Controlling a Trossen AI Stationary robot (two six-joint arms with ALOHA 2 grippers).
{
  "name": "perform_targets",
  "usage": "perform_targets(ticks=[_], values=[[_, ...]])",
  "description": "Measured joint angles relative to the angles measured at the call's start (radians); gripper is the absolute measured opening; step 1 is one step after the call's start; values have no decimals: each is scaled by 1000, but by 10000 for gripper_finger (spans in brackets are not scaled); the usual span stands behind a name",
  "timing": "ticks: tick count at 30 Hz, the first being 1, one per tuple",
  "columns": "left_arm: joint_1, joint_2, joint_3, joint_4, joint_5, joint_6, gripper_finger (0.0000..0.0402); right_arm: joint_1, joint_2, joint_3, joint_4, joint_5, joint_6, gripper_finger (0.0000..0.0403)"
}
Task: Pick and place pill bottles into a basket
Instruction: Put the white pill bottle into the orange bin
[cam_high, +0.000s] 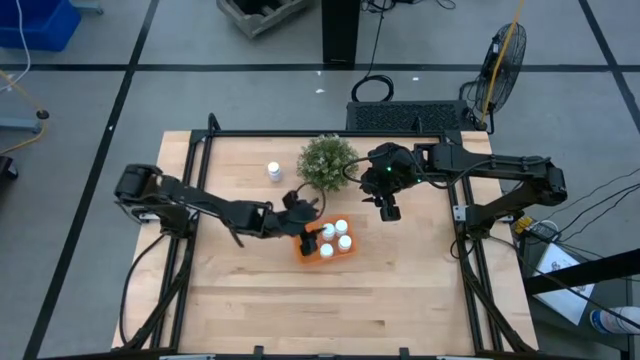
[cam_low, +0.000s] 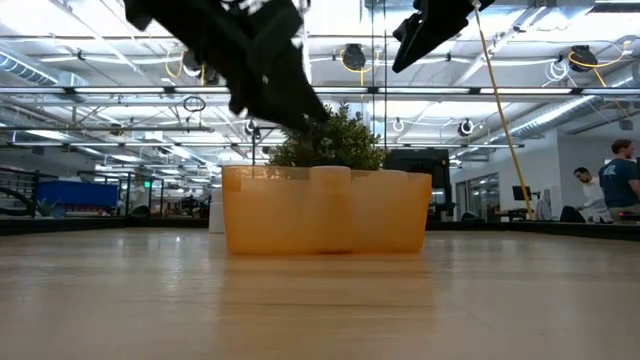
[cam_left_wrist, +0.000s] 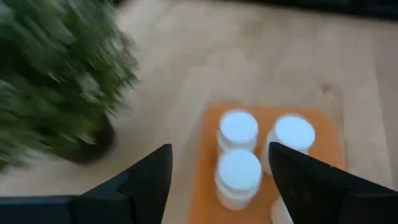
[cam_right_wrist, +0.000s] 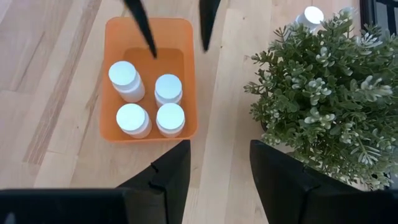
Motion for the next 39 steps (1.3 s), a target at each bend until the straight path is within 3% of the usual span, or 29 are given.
perform_targets(ticks=[9,13,20,28,31,36,39], values=[[101,-92,-5,-388,-130,3,244,0,0,0,6,0,0,157],[180,-89,-57,-391,-119,21,244,-1,0,0,6,0,0,157],[306,-114,-148,-362,-13,21,244,-1,0,0,-26,0,5,157],[371,-291,-174,-319,98,92,244,-10,0,0,-44,1,-15,157],[373,-353,-173,-338,96,160,244,-23,0,0,-43,1,-18,157],[444,-411,-174,-397,-12,258,244,-34,0,0,-39,-1,-22,157],[528,-407,-174,-392,61,315,244,-34,0,0,-39,-2,-26,157]])
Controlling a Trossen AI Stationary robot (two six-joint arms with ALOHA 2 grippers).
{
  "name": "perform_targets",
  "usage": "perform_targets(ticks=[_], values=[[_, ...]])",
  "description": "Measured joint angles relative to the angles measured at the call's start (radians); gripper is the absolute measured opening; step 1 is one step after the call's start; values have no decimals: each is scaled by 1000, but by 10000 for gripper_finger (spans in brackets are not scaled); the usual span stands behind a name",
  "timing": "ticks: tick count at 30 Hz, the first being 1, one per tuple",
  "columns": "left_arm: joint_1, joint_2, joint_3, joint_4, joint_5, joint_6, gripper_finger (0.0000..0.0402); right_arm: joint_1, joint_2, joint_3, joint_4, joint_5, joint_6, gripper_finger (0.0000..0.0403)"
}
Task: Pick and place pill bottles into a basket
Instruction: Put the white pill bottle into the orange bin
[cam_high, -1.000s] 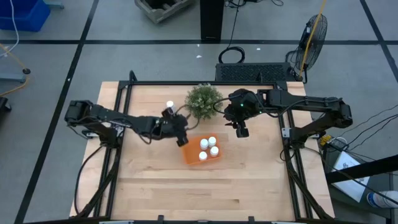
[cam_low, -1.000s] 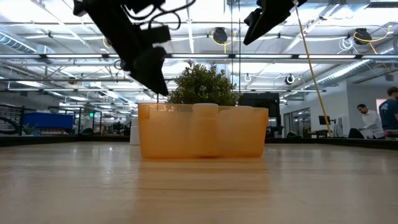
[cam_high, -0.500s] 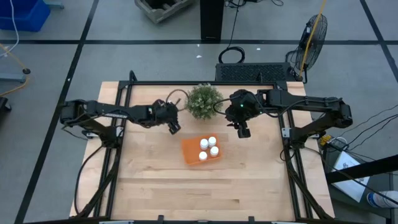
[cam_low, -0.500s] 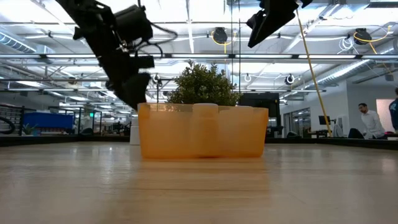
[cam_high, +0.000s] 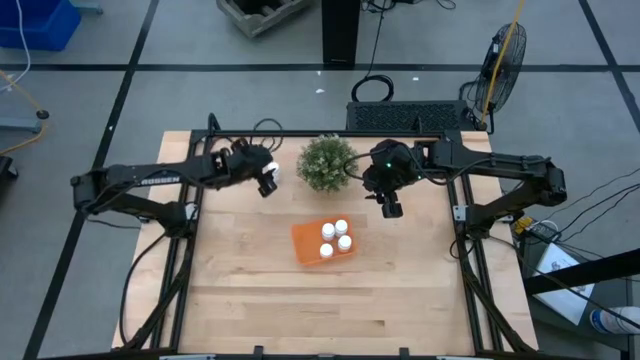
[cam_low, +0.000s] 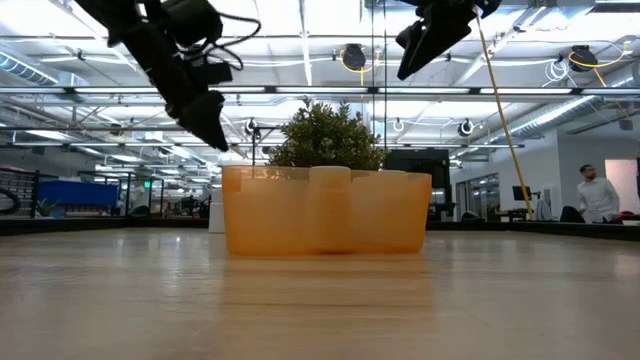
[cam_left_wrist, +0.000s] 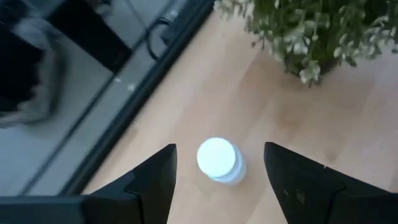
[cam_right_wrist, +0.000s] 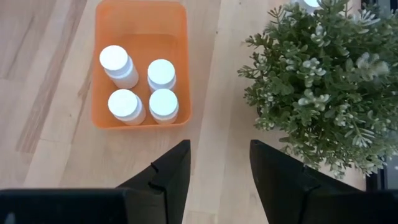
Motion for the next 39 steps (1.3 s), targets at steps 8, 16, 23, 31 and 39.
perform_targets(ticks=[8,16,23,31,39], values=[[176,55,0,52,239,53,290,1,0,0,-1,-1,0,157],[201,97,0,49,279,56,330,3,0,0,-7,-1,0,157],[189,169,0,55,287,48,320,3,0,0,-6,-1,0,157],[190,248,0,121,287,52,323,3,0,0,-9,-31,12,157],[191,309,0,136,307,14,301,3,0,0,-16,-31,18,157]])
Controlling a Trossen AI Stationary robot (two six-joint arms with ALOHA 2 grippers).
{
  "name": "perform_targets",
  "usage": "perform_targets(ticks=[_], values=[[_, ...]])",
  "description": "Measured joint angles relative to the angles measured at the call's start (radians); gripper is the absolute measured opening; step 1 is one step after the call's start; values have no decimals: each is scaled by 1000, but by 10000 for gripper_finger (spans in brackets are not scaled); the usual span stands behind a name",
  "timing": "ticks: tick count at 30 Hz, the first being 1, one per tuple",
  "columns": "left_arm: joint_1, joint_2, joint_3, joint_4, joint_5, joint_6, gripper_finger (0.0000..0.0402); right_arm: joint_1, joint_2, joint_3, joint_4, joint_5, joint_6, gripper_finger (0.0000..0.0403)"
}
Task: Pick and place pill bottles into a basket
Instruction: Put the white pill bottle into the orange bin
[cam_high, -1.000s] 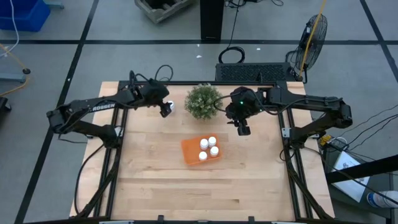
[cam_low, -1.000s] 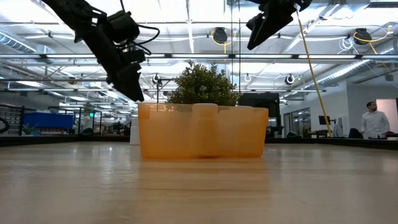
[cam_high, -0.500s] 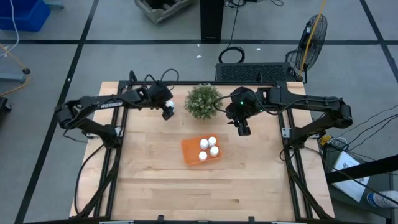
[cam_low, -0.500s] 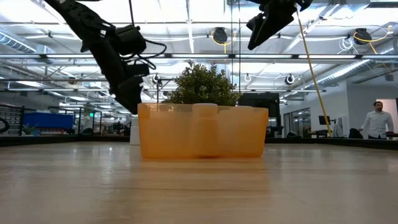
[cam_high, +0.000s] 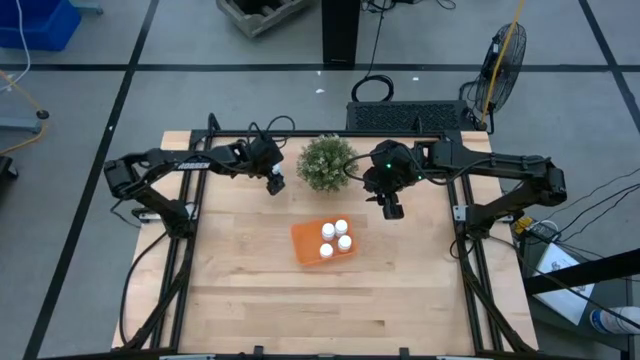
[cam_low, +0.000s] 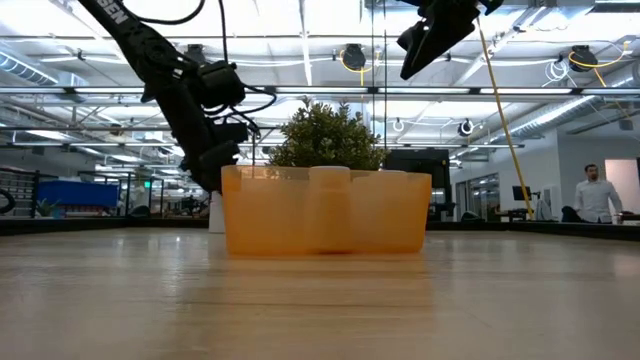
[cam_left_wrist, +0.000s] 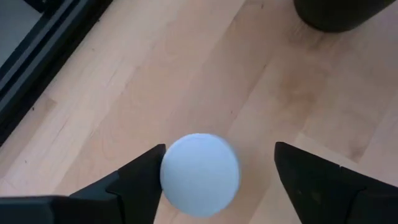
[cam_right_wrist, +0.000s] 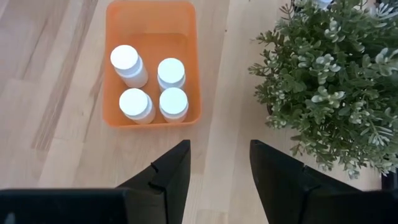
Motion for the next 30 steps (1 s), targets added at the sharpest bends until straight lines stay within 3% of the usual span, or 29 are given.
perform_targets(ticks=[6,11,22,30], values=[[3,-3,0,9,2,-12,243,0,0,0,-5,0,-11,157],[5,-4,1,-7,30,-47,163,0,0,0,-7,3,-11,157],[-133,-151,75,-149,41,-193,161,-4,0,0,-7,9,-16,157],[-471,-234,212,-209,-119,-391,161,-18,0,0,17,11,-15,157]])
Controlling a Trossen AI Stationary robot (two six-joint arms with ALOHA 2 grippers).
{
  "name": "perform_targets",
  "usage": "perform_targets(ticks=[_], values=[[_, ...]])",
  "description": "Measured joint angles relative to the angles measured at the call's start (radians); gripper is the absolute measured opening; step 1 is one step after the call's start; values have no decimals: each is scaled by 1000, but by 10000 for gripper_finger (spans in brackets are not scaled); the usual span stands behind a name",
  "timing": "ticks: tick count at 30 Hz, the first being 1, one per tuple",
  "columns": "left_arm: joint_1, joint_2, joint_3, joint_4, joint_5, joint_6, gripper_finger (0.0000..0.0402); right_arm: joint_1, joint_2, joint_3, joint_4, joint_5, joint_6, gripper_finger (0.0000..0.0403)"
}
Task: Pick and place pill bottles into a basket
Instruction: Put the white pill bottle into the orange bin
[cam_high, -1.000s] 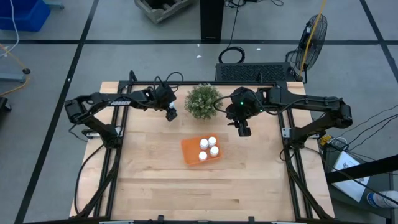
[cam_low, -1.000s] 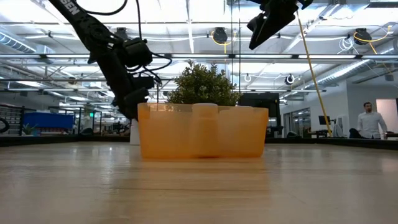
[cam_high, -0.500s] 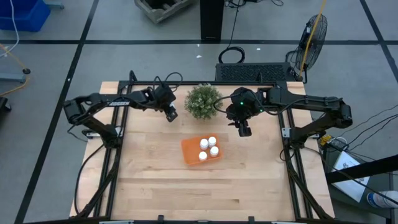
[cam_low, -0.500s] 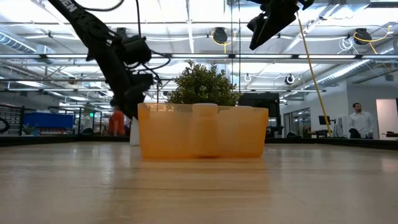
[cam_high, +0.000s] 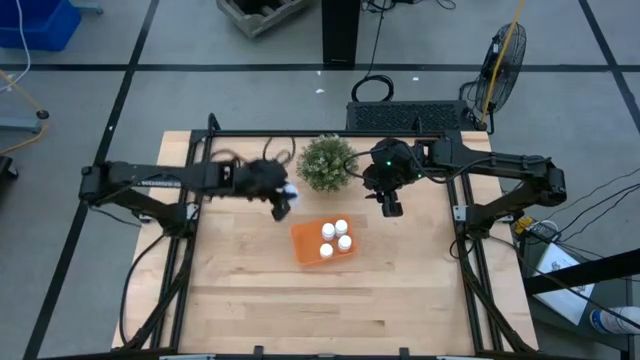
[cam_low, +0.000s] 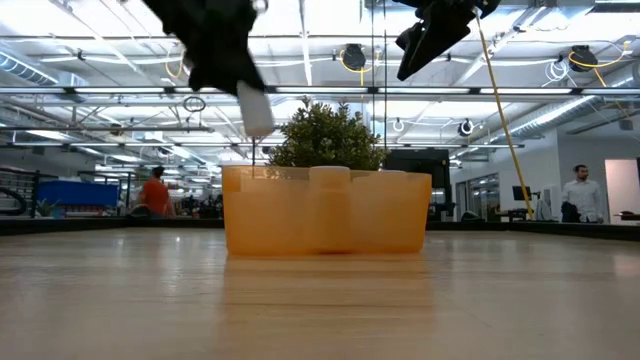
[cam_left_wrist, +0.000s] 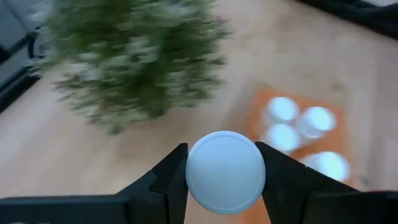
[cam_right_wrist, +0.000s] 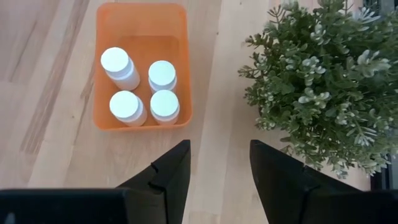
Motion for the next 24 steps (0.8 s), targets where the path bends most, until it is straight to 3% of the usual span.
perform_targets(ticks=[5,11,24], values=[[-195,17,31,27,-109,-105,161,-4,0,0,1,1,3,157],[-335,85,28,14,-182,-192,161,-4,0,0,22,1,4,157],[-347,312,28,148,-175,-195,161,-4,0,0,39,1,13,157]])
